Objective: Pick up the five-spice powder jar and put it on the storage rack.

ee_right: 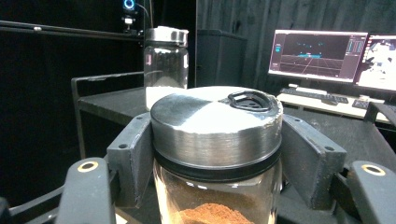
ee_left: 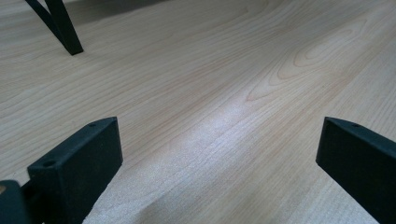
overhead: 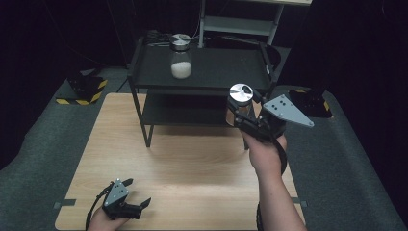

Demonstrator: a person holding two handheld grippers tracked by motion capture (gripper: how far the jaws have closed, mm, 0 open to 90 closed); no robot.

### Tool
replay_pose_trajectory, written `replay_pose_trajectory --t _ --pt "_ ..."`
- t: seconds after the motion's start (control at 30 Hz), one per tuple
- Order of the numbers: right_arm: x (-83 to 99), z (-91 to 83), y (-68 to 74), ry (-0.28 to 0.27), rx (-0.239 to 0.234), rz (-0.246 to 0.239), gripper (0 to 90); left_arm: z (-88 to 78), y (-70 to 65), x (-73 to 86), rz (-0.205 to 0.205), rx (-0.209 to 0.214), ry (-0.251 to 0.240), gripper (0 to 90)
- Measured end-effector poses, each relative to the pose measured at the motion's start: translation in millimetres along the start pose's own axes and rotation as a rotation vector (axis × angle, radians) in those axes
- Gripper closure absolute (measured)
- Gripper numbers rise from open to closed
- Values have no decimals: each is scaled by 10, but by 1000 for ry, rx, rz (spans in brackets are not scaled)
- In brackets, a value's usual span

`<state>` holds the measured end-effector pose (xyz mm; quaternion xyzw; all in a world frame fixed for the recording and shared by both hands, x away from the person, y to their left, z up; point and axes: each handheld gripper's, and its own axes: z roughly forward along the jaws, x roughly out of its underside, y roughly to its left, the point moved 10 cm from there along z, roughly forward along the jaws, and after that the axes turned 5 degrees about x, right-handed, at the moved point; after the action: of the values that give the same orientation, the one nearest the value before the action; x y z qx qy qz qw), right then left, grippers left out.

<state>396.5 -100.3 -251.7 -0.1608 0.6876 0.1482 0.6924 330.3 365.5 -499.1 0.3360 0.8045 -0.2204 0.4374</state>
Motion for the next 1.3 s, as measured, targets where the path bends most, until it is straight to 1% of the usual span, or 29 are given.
replay_pose_trajectory --t 0.13,0.47,0.67,1.1,1.23,1.27,1.3 --pt "-55 28 -15 -4 4 8 321 -2 0 1 -1 1 0 6" --pt "-277 130 -9 -11 17 -12 321 -7 9 4 -7 6 -3 6" --pt "-378 211 -3 -14 21 -9 321 -7 9 7 -12 7 -7 6" --pt "-494 417 4 -14 35 -2 322 -17 15 12 -16 12 -9 6" --pt "-531 523 -15 -11 47 10 322 -20 16 14 -16 14 -10 6" --pt "-531 523 -15 -11 47 10 322 -20 16 14 -16 14 -10 6" --pt "-542 571 -21 -9 51 13 322 -21 16 14 -15 14 -9 6"
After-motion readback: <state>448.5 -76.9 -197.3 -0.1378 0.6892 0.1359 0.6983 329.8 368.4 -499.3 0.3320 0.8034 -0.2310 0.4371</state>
